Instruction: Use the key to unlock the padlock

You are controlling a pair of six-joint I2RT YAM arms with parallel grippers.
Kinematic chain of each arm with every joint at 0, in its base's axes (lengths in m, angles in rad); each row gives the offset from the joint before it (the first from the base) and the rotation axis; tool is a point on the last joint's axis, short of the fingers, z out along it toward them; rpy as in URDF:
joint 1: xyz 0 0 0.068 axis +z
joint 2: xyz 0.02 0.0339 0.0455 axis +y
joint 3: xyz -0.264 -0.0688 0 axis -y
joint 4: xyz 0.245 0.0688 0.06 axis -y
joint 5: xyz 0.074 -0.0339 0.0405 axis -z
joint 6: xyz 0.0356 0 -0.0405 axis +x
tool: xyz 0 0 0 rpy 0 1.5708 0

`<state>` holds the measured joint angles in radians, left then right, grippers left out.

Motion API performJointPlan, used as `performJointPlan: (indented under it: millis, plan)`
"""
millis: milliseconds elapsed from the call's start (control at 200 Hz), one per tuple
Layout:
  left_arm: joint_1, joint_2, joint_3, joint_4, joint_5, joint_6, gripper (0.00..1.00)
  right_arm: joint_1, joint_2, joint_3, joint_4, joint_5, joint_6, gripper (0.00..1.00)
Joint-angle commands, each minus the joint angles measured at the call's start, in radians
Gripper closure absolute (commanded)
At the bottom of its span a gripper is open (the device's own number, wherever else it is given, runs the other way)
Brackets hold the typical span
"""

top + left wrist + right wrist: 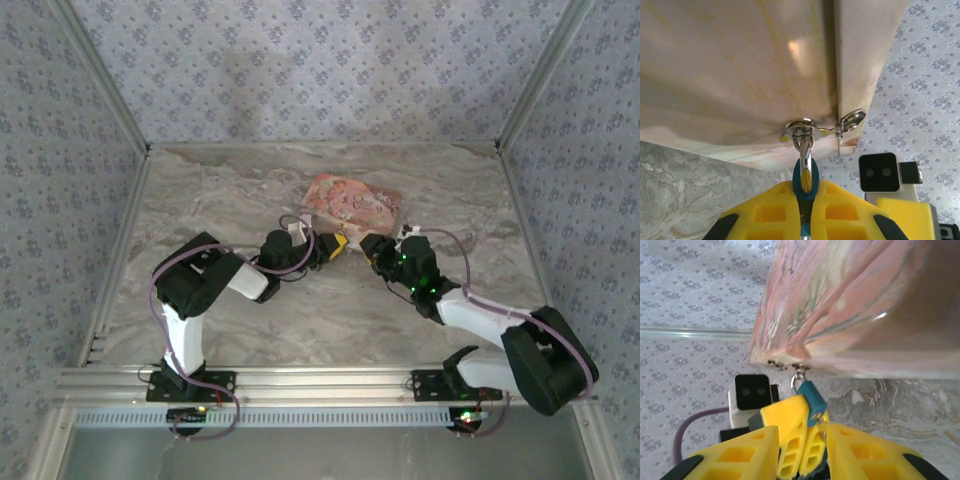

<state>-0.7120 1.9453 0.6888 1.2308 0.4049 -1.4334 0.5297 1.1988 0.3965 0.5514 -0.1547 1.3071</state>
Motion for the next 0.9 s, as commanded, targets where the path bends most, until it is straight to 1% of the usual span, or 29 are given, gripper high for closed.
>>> performJointPlan:
  millis: [0,35,105,340,550,695,894]
  plan:
    - [-0.005,-0.034,0.014,0.080,0.030,0.021,1.00,0.004,-0.043,-0.006,-0.102,-0.012,-0.061,0.67]
    - [-0.005,-0.034,0.015,0.080,0.031,0.019,1.00,0.009,-0.041,-0.011,-0.093,-0.011,-0.064,0.68]
    - [-0.008,-0.038,0.017,0.078,0.032,0.021,1.00,0.016,-0.026,-0.017,-0.063,-0.017,-0.065,0.74]
    - [-0.018,-0.036,0.023,0.085,0.035,0.014,1.00,0.052,0.067,0.005,0.012,-0.015,-0.060,0.76]
    - [-0.020,-0.041,0.020,0.087,0.037,0.009,1.00,0.059,0.095,0.012,0.042,0.000,-0.058,0.75]
    - [-0.022,-0.041,0.024,0.088,0.040,0.006,1.00,0.057,0.124,0.016,0.068,0.002,-0.049,0.82]
    - [-0.029,-0.039,0.032,0.090,0.044,0.003,1.00,0.059,0.164,0.026,0.107,0.006,-0.032,0.87]
